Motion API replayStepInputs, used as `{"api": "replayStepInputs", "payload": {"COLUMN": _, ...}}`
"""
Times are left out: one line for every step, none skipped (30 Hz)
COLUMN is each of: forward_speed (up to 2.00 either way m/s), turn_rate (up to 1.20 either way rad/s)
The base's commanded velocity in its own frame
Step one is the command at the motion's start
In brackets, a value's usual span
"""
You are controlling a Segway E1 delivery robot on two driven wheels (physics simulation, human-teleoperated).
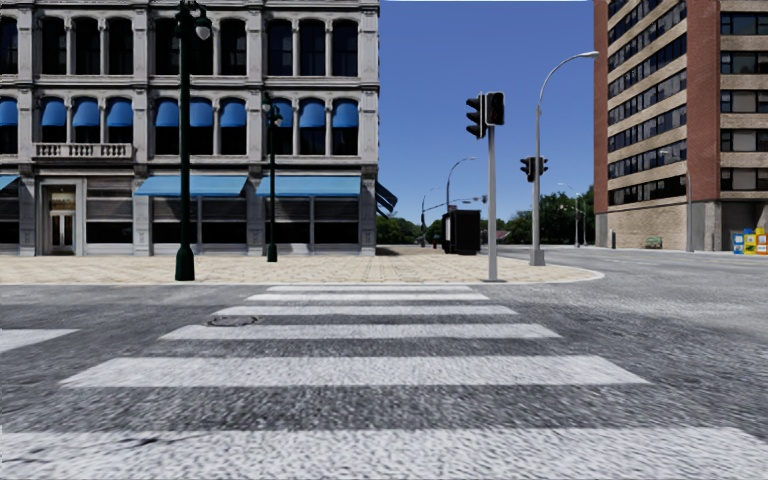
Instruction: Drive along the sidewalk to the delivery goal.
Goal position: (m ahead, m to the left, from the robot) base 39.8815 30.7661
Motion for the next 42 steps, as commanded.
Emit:
{"api": "replayStepInputs", "payload": {"forward_speed": 2.00, "turn_rate": 0.00}}
{"api": "replayStepInputs", "payload": {"forward_speed": 2.00, "turn_rate": 0.00}}
{"api": "replayStepInputs", "payload": {"forward_speed": 2.00, "turn_rate": 0.00}}
{"api": "replayStepInputs", "payload": {"forward_speed": 2.00, "turn_rate": 0.00}}
{"api": "replayStepInputs", "payload": {"forward_speed": 2.00, "turn_rate": 0.00}}
{"api": "replayStepInputs", "payload": {"forward_speed": 2.00, "turn_rate": 0.00}}
{"api": "replayStepInputs", "payload": {"forward_speed": 2.00, "turn_rate": 0.00}}
{"api": "replayStepInputs", "payload": {"forward_speed": 2.00, "turn_rate": 0.00}}
{"api": "replayStepInputs", "payload": {"forward_speed": 2.00, "turn_rate": 0.00}}
{"api": "replayStepInputs", "payload": {"forward_speed": 2.00, "turn_rate": 0.00}}
{"api": "replayStepInputs", "payload": {"forward_speed": 2.00, "turn_rate": 0.00}}
{"api": "replayStepInputs", "payload": {"forward_speed": 2.00, "turn_rate": 0.00}}
{"api": "replayStepInputs", "payload": {"forward_speed": 2.00, "turn_rate": 0.00}}
{"api": "replayStepInputs", "payload": {"forward_speed": 2.00, "turn_rate": 0.00}}
{"api": "replayStepInputs", "payload": {"forward_speed": 2.00, "turn_rate": 0.00}}
{"api": "replayStepInputs", "payload": {"forward_speed": 2.00, "turn_rate": 0.00}}
{"api": "replayStepInputs", "payload": {"forward_speed": 2.00, "turn_rate": 0.00}}
{"api": "replayStepInputs", "payload": {"forward_speed": 2.00, "turn_rate": 0.00}}
{"api": "replayStepInputs", "payload": {"forward_speed": 2.00, "turn_rate": 0.00}}
{"api": "replayStepInputs", "payload": {"forward_speed": 2.00, "turn_rate": 0.00}}
{"api": "replayStepInputs", "payload": {"forward_speed": 2.00, "turn_rate": 0.00}}
{"api": "replayStepInputs", "payload": {"forward_speed": 2.00, "turn_rate": 0.00}}
{"api": "replayStepInputs", "payload": {"forward_speed": 2.00, "turn_rate": 0.00}}
{"api": "replayStepInputs", "payload": {"forward_speed": 2.00, "turn_rate": 0.00}}
{"api": "replayStepInputs", "payload": {"forward_speed": 2.00, "turn_rate": 0.00}}
{"api": "replayStepInputs", "payload": {"forward_speed": 2.00, "turn_rate": 0.00}}
{"api": "replayStepInputs", "payload": {"forward_speed": 2.00, "turn_rate": 0.00}}
{"api": "replayStepInputs", "payload": {"forward_speed": 2.00, "turn_rate": 0.00}}
{"api": "replayStepInputs", "payload": {"forward_speed": 2.00, "turn_rate": 0.00}}
{"api": "replayStepInputs", "payload": {"forward_speed": 2.00, "turn_rate": 0.00}}
{"api": "replayStepInputs", "payload": {"forward_speed": 2.00, "turn_rate": 0.00}}
{"api": "replayStepInputs", "payload": {"forward_speed": 2.00, "turn_rate": 0.00}}
{"api": "replayStepInputs", "payload": {"forward_speed": 2.00, "turn_rate": 0.00}}
{"api": "replayStepInputs", "payload": {"forward_speed": 2.00, "turn_rate": 0.00}}
{"api": "replayStepInputs", "payload": {"forward_speed": 2.00, "turn_rate": 0.00}}
{"api": "replayStepInputs", "payload": {"forward_speed": 2.00, "turn_rate": 0.00}}
{"api": "replayStepInputs", "payload": {"forward_speed": 2.00, "turn_rate": 0.00}}
{"api": "replayStepInputs", "payload": {"forward_speed": 2.00, "turn_rate": 0.00}}
{"api": "replayStepInputs", "payload": {"forward_speed": 2.00, "turn_rate": 0.00}}
{"api": "replayStepInputs", "payload": {"forward_speed": 2.00, "turn_rate": 0.00}}
{"api": "replayStepInputs", "payload": {"forward_speed": 2.00, "turn_rate": 0.00}}
{"api": "replayStepInputs", "payload": {"forward_speed": 2.00, "turn_rate": 0.04}}
